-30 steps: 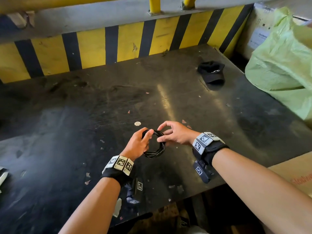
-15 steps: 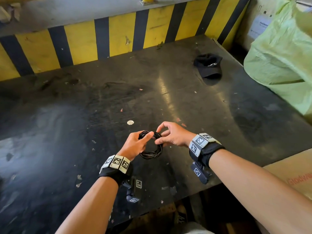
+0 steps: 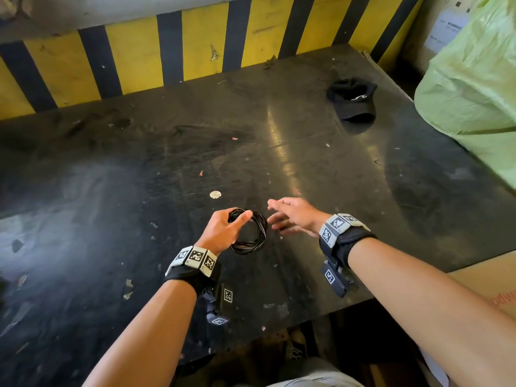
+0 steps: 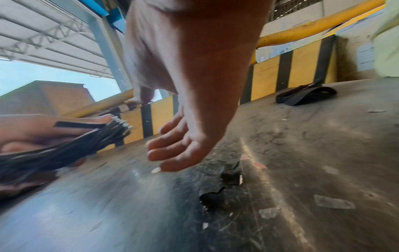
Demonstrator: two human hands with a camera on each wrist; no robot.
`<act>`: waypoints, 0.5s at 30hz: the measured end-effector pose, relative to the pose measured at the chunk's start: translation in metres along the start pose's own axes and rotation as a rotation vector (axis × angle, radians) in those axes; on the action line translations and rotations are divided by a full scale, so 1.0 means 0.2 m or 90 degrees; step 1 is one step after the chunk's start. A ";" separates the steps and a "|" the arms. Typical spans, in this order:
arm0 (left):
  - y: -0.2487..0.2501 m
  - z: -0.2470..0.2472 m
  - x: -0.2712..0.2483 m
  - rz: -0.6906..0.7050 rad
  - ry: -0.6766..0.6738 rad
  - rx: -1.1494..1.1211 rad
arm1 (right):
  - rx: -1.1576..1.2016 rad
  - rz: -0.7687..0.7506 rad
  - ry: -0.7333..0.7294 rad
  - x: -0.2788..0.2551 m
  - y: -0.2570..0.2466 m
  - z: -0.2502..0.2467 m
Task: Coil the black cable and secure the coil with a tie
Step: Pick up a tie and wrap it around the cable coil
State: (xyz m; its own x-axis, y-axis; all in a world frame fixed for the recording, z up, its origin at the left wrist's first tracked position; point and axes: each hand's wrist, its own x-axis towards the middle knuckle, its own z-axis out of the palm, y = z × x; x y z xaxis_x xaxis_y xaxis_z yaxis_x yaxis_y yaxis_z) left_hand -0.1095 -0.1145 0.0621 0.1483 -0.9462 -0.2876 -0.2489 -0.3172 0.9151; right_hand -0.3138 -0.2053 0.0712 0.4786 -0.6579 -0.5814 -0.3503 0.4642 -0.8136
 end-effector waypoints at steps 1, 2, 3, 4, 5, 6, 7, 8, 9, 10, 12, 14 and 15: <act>-0.01 0.00 0.01 -0.006 0.003 -0.001 | -0.022 0.000 0.061 0.02 -0.01 -0.03; -0.02 -0.01 0.02 -0.011 0.004 -0.001 | -0.064 -0.008 0.126 0.04 -0.01 -0.07; -0.03 -0.01 0.03 -0.014 0.005 0.001 | -0.119 -0.023 0.190 0.06 0.00 -0.11; -0.04 -0.02 0.04 -0.018 0.006 0.004 | -0.179 -0.040 0.249 0.08 0.02 -0.15; -0.05 -0.01 0.04 -0.024 0.007 0.009 | -0.235 -0.055 0.292 0.10 0.05 -0.19; -0.06 -0.01 0.05 -0.028 0.008 0.015 | -0.297 -0.059 0.316 0.11 0.08 -0.23; -0.07 -0.02 0.06 -0.031 0.009 0.019 | -0.362 -0.052 0.319 0.13 0.11 -0.26; -0.09 0.00 0.08 -0.039 0.010 0.018 | -0.419 -0.036 0.311 0.14 0.15 -0.29; -0.09 -0.01 0.08 -0.039 0.010 0.021 | -0.455 -0.033 0.305 0.14 0.18 -0.30; -0.10 0.00 0.08 -0.040 0.007 0.023 | -0.485 -0.032 0.291 0.14 0.20 -0.31; -0.13 0.01 0.11 -0.050 0.006 0.024 | -0.551 -0.054 0.253 0.15 0.24 -0.30; -0.16 0.02 0.12 -0.057 0.006 0.026 | -0.625 -0.082 0.188 0.18 0.28 -0.26; -0.16 0.02 0.12 -0.060 0.006 0.029 | -0.658 -0.096 0.154 0.20 0.29 -0.24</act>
State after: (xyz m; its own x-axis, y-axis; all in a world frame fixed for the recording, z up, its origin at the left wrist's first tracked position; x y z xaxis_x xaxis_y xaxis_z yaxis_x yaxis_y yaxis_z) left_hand -0.1021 -0.1280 0.0235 0.1823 -0.9112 -0.3694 -0.2759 -0.4080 0.8703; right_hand -0.3535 -0.2332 0.0006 0.4411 -0.8191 -0.3668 -0.8672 -0.2838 -0.4093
